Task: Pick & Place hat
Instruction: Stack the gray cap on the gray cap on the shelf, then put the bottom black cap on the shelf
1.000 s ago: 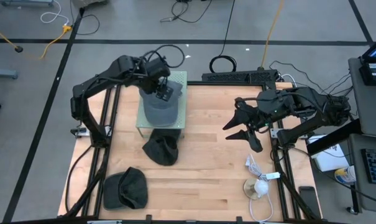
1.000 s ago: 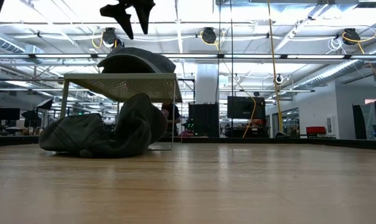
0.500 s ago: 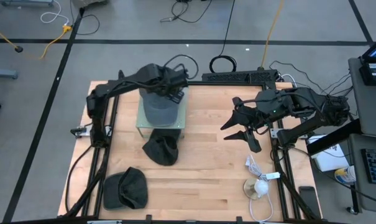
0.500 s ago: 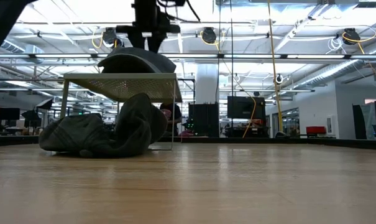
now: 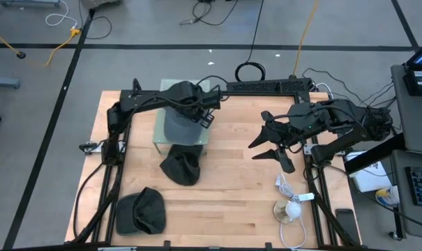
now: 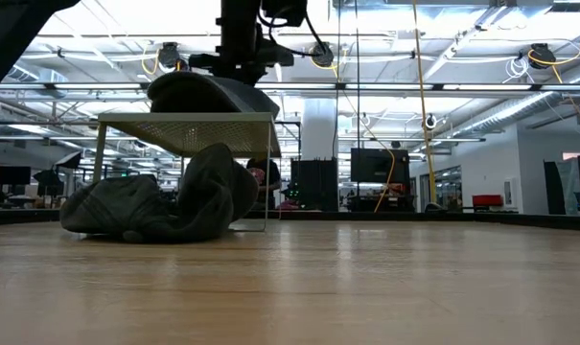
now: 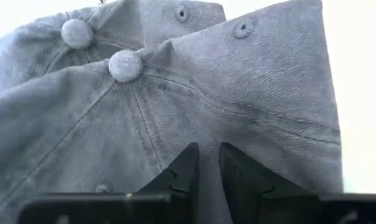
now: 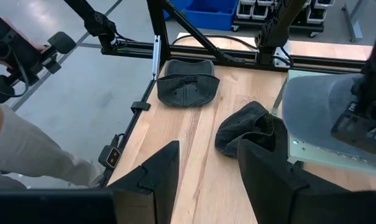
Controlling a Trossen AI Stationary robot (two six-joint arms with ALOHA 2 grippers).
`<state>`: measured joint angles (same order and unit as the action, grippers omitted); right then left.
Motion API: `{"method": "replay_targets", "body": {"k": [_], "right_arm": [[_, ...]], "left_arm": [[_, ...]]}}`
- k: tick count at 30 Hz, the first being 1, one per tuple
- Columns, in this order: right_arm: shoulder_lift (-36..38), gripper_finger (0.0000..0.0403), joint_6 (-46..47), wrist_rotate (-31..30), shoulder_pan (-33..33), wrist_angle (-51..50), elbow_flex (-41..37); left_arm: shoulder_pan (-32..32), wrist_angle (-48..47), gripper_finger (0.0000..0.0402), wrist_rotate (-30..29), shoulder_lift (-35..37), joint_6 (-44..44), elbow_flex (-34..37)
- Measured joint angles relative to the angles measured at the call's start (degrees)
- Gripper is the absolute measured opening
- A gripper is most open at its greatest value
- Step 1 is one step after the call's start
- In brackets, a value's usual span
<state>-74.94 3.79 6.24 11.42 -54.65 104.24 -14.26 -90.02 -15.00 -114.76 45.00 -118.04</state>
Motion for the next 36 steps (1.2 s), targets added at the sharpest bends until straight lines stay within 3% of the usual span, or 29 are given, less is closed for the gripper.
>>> {"method": "replay_targets", "body": {"k": [8, 13, 26, 36], "right_arm": [[0.00, 0.0157, 0.01, 0.00, -0.02, -0.02, 0.00], [0.00, 0.0157, 0.01, 0.03, -0.02, -0.04, 0.01], [0.00, 0.0157, -3.33, 1.40, -0.07, 0.00, 0.01], [0.00, 0.0157, -6.64, 1.34, -0.04, 0.05, 0.01]], "left_arm": [[1.81, 0.04, 0.0019, -0.37, 0.50, 0.78, 0.00], [1.03, 0.00, 0.0019, -0.61, 0.68, -0.14, 0.03], [-0.94, 0.11, 0.0189, -2.02, 11.03, -6.05, 0.07], [4.68, 0.15, 0.0239, -5.65, 22.12, -6.91, 0.02]]}}
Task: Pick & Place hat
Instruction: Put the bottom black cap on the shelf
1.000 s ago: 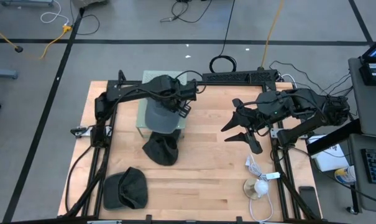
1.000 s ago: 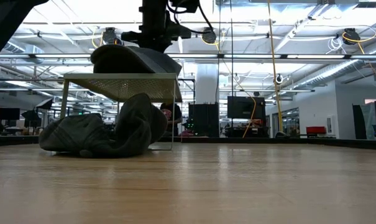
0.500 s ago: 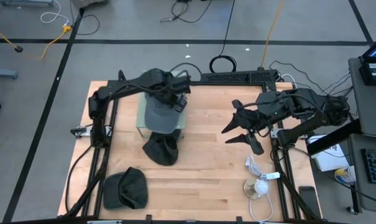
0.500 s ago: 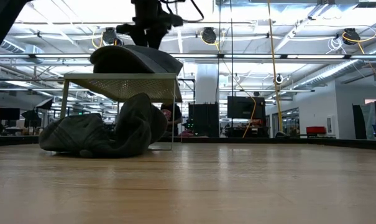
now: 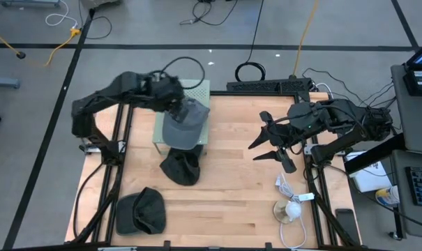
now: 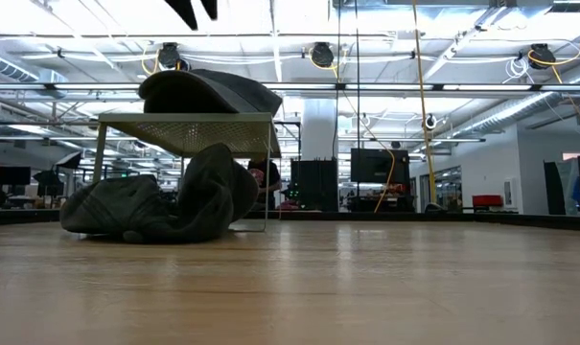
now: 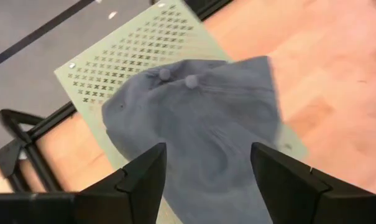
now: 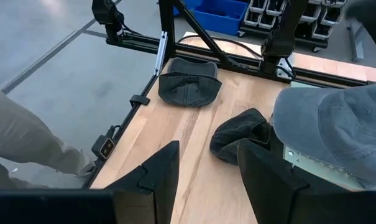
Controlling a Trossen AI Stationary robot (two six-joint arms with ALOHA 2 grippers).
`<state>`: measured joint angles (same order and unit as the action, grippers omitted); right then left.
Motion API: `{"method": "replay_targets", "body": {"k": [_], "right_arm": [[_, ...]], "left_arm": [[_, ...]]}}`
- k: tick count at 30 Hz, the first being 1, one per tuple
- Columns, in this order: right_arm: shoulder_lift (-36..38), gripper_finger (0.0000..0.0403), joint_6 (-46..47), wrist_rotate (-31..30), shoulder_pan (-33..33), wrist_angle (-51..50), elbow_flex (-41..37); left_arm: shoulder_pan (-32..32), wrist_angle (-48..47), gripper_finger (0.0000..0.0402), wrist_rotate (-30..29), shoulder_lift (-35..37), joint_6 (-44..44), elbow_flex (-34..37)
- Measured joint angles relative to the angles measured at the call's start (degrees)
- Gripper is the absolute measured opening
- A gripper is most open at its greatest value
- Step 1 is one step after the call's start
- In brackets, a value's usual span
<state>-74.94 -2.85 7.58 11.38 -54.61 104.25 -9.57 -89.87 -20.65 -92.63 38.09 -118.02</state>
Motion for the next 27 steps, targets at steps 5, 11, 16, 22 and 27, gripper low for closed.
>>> {"method": "replay_targets", "body": {"k": [5, 11, 16, 22, 27], "right_arm": [[0.00, 0.0157, -0.02, 0.00, 0.00, 0.02, 0.00], [0.00, 0.0157, 0.00, 0.00, 0.00, 0.27, -0.01], [0.00, 0.0157, 0.07, -0.14, -0.02, 1.22, 0.00], [0.22, 0.0157, 1.97, -0.24, 0.00, 8.59, -3.50], [0.31, 0.0157, 3.93, -0.05, 0.00, 17.20, -8.99]], "left_arm": [[7.59, -0.01, 0.0241, -4.08, 5.10, 1.57, 0.55], [21.66, 1.61, 0.0242, -12.66, 10.10, 6.83, 5.42], [31.02, 1.32, 0.0242, -13.03, 11.10, 12.96, 10.10], [40.27, -0.10, 0.0242, -8.93, 11.09, 23.52, 15.44], [47.49, -0.11, 0.0241, -5.88, 11.05, 30.77, 19.74]]}}
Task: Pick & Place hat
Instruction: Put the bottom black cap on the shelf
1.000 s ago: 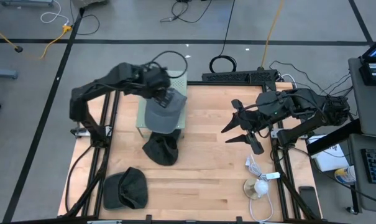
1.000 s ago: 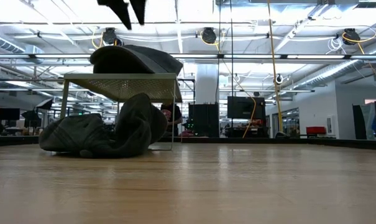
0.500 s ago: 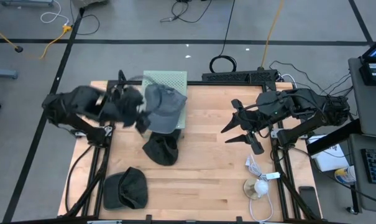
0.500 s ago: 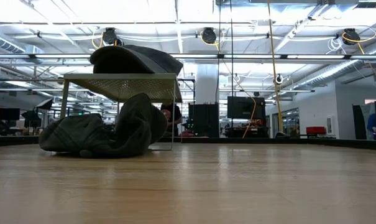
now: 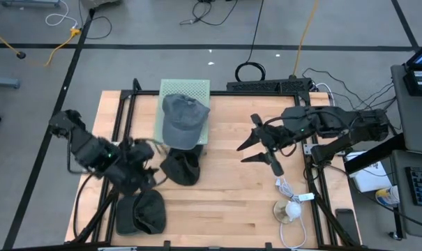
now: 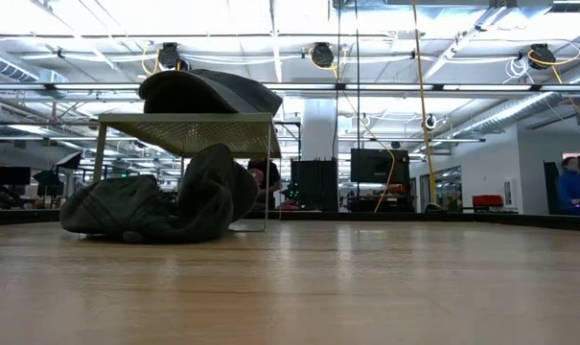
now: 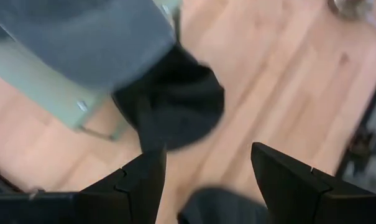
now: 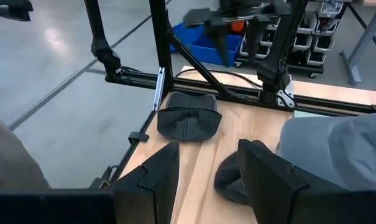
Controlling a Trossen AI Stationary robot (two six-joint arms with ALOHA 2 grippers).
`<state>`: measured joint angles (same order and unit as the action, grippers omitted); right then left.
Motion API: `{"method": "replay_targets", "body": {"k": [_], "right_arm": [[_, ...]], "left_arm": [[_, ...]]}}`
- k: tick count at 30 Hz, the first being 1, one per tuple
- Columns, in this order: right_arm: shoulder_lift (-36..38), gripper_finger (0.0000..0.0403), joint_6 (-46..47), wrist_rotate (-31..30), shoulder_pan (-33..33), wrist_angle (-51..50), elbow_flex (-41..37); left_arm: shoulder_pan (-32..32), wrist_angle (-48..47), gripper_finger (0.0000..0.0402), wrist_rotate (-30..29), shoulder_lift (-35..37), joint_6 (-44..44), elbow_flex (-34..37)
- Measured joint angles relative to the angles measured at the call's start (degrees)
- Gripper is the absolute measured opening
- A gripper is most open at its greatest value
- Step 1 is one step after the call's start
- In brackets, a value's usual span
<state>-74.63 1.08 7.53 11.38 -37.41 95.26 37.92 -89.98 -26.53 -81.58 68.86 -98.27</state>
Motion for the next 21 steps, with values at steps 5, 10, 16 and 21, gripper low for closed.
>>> {"method": "replay_targets", "body": {"k": [5, 10, 16, 21], "right_arm": [[-0.09, 0.0157, 0.30, 0.00, 0.00, 6.80, -5.63], [-0.09, 0.0157, 3.21, 0.00, -0.01, 9.98, -7.58], [-0.03, 0.0157, 4.26, -0.10, 0.00, 10.27, -7.58], [-0.02, 0.0157, 4.23, -0.15, 0.00, 10.26, -7.58]], "left_arm": [[6.84, 0.01, 0.0241, 4.48, 0.00, 2.80, 2.81], [10.52, 0.07, 0.0241, 12.03, 0.83, 4.02, 6.91], [12.92, 0.35, 0.0241, 17.17, 4.23, 8.14, 15.45], [13.75, 4.33, 0.0241, 20.51, 6.80, 9.81, 23.44]]}}
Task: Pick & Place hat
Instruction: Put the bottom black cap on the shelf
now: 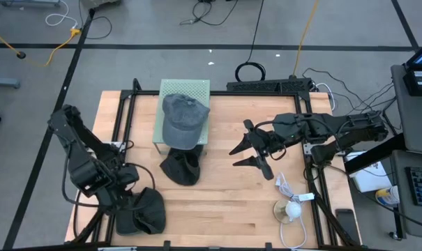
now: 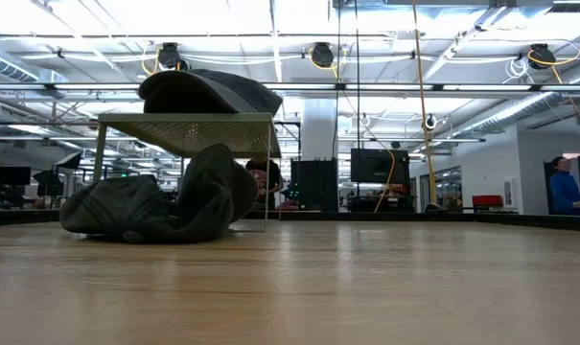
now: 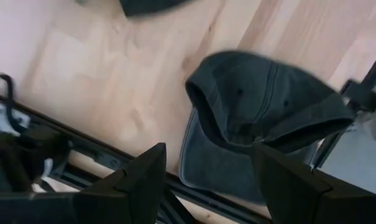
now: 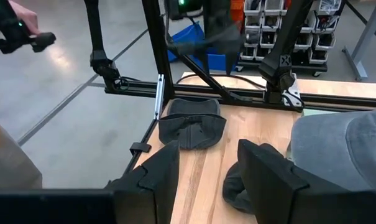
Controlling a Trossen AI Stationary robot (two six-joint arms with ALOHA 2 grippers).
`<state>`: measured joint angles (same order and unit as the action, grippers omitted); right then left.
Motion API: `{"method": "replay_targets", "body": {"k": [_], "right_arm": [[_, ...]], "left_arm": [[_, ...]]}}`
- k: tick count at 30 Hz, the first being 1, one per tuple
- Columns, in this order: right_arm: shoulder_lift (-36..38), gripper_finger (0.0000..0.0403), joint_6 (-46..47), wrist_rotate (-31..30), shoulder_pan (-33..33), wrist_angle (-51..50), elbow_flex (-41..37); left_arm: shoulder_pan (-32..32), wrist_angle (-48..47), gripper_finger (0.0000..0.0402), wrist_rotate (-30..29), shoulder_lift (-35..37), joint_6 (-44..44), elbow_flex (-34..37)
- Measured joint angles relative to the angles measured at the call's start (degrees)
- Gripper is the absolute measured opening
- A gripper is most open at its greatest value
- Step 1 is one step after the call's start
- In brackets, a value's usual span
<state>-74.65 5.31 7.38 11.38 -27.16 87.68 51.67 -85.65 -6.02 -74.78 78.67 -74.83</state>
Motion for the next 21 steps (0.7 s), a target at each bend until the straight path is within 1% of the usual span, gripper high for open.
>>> {"method": "replay_targets", "body": {"k": [5, 9, 12, 16, 21], "right_arm": [[0.00, 0.0157, -0.97, -0.10, -0.02, -0.02, 0.00], [0.00, 0.0157, -1.54, -1.68, 0.00, -0.02, 0.00], [0.00, 0.0162, -1.63, -1.65, -0.01, -0.02, 0.00], [0.00, 0.0188, -1.51, -1.42, 0.00, -0.02, 0.00], [-0.01, 0.0244, -1.51, -1.64, 0.00, -0.04, 0.00]], "left_arm": [[0.12, 7.37, 0.0241, 4.47, 1.46, -0.15, 9.09], [0.12, 10.70, 0.0241, 7.30, 1.55, -0.09, 15.36], [0.12, 13.87, 0.0241, 8.83, 1.57, -0.62, 19.28], [0.12, 18.63, 0.0241, 11.16, 1.55, -1.62, 24.24], [0.12, 22.18, 0.0241, 11.75, 1.55, -2.08, 28.31]]}}
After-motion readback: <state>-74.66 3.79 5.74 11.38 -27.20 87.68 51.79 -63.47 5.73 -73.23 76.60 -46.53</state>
